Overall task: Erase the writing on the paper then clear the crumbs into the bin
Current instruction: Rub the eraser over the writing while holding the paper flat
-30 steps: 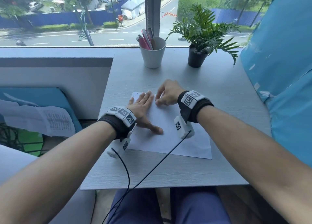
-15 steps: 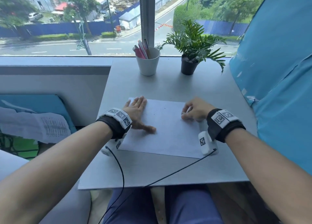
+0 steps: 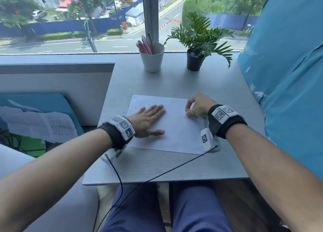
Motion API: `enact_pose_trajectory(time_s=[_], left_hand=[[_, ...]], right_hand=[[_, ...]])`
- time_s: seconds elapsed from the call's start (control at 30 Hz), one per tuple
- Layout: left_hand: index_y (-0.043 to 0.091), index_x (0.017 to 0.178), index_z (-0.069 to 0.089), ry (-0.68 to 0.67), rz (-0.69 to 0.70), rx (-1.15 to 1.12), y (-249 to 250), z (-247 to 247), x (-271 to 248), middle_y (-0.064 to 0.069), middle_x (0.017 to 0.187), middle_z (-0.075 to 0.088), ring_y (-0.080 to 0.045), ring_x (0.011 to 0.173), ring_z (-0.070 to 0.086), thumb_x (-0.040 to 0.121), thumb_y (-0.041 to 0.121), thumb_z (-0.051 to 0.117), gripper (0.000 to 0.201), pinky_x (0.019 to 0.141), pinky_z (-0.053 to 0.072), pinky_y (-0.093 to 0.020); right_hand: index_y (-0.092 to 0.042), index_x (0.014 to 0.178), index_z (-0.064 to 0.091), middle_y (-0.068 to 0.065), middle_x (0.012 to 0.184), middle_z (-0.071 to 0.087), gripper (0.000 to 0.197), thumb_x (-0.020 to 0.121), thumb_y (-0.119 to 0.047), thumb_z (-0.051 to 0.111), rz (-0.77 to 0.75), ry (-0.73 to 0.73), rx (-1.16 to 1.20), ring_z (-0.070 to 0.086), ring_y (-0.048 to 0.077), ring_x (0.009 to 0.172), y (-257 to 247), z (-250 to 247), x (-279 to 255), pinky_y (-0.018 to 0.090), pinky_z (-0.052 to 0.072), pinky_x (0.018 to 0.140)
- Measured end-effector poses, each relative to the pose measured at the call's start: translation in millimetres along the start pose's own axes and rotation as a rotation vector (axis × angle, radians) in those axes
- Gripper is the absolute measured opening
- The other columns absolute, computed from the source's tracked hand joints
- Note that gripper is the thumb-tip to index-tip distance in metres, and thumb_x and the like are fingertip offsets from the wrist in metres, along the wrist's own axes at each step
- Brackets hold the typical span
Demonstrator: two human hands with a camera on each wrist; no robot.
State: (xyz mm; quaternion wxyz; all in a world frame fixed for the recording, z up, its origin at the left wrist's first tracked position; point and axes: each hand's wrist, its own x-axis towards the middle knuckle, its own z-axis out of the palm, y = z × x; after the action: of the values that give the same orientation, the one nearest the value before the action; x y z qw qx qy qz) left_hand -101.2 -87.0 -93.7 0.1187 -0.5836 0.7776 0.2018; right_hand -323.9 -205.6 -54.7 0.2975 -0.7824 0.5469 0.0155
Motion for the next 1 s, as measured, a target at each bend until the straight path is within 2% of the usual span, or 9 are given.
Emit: enact_pose_trajectory(time_s=[0.07, 0.17, 0.27, 0.33, 0.43, 0.53, 0.67, 0.8, 1.0], left_hand=[[0.018, 0.155, -0.017, 0.0, -0.199, -0.048, -24, -8, -1, -0.001, 0.161, -0.025, -0.016, 0.149, -0.019, 0.061, 0.096, 0.002, 0.124, 0.123, -0.004, -0.046], [0.008, 0.156, -0.014, 0.039, -0.419, -0.039, -36, -14, -7, -0.01, 0.163, -0.019, -0.024, 0.151, -0.014, 0.074, 0.089, 0.019, 0.12, 0.122, -0.007, -0.042], [0.011, 0.156, -0.015, 0.087, -0.29, -0.065, -28, -13, -13, -0.006, 0.163, -0.02, -0.022, 0.151, -0.016, 0.075, 0.085, 0.043, 0.124, 0.122, -0.008, -0.041], [0.019, 0.156, -0.016, 0.049, -0.22, -0.133, -28, -11, -17, 0.003, 0.163, -0.022, -0.018, 0.15, -0.019, 0.069, 0.084, 0.054, 0.129, 0.121, -0.009, -0.041], [0.026, 0.156, -0.018, 0.033, -0.3, -0.188, -37, -5, -17, 0.01, 0.161, -0.025, -0.016, 0.149, -0.022, 0.055, 0.094, 0.055, 0.142, 0.122, -0.009, -0.046], [0.024, 0.155, -0.021, 0.036, -0.33, -0.173, -40, -2, -12, 0.01, 0.16, -0.028, -0.016, 0.148, -0.024, 0.046, 0.097, 0.056, 0.152, 0.121, -0.01, -0.048], [0.022, 0.154, -0.023, 0.038, -0.332, -0.183, -36, -3, -11, 0.007, 0.16, -0.03, -0.016, 0.147, -0.027, 0.045, 0.098, 0.057, 0.155, 0.121, -0.012, -0.048], [0.021, 0.153, -0.024, 0.034, -0.327, -0.202, -36, -2, -12, 0.008, 0.159, -0.032, -0.015, 0.146, -0.029, 0.047, 0.095, 0.061, 0.154, 0.12, -0.015, -0.047], [0.022, 0.153, -0.025, 0.052, -0.312, -0.215, -40, 2, -11, 0.008, 0.159, -0.032, -0.016, 0.146, -0.03, 0.043, 0.099, 0.056, 0.157, 0.119, -0.015, -0.047]], right_hand=[[-0.018, 0.086, 0.074, 0.001, 0.076, 0.065, 0.008, 0.078, -0.017, 0.076, 0.003, -0.004, -0.009, 0.054, 0.011, 0.071, -1, -1, 0, 0.018, 0.038, 0.052], [-0.016, 0.086, 0.075, -0.002, 0.069, 0.063, 0.009, 0.078, -0.015, 0.076, 0.015, 0.007, -0.016, 0.053, 0.007, 0.062, -2, -2, -2, 0.019, 0.039, 0.048], [-0.015, 0.086, 0.075, -0.002, 0.067, 0.063, 0.01, 0.076, -0.013, 0.076, 0.017, 0.005, -0.062, 0.054, 0.007, 0.059, -6, -3, -3, 0.018, 0.038, 0.047], [-0.014, 0.085, 0.075, -0.001, 0.073, 0.066, 0.011, 0.074, -0.011, 0.077, -0.007, 0.004, -0.166, 0.058, 0.011, 0.068, -14, -3, -2, 0.018, 0.043, 0.055], [-0.017, 0.075, 0.071, 0.004, 0.088, 0.071, 0.009, 0.071, -0.013, 0.079, -0.061, 0.092, -0.286, 0.066, 0.023, 0.086, -37, 6, 7, 0.026, 0.051, 0.07], [-0.019, 0.066, 0.066, 0.003, 0.086, 0.073, 0.014, 0.071, -0.018, 0.08, -0.176, 0.15, -0.161, 0.065, 0.019, 0.08, -71, 23, 20, 0.024, 0.05, 0.069], [-0.01, 0.082, 0.077, 0.006, 0.088, 0.073, 0.015, 0.071, -0.019, 0.083, -0.231, 0.093, 0.088, 0.068, 0.018, 0.078, -106, 38, 38, 0.031, 0.059, 0.076], [-0.01, 0.089, 0.078, 0.006, 0.094, 0.073, 0.016, 0.076, -0.018, 0.077, -0.203, 0.165, 0.075, 0.066, 0.018, 0.092, -116, 48, 55, 0.024, 0.053, 0.083], [-0.012, 0.09, 0.079, 0.003, 0.082, 0.074, 0.018, 0.074, -0.019, 0.08, -0.272, -0.036, -0.035, 0.062, 0.008, 0.066, -122, 43, 55, 0.019, 0.051, 0.069]])
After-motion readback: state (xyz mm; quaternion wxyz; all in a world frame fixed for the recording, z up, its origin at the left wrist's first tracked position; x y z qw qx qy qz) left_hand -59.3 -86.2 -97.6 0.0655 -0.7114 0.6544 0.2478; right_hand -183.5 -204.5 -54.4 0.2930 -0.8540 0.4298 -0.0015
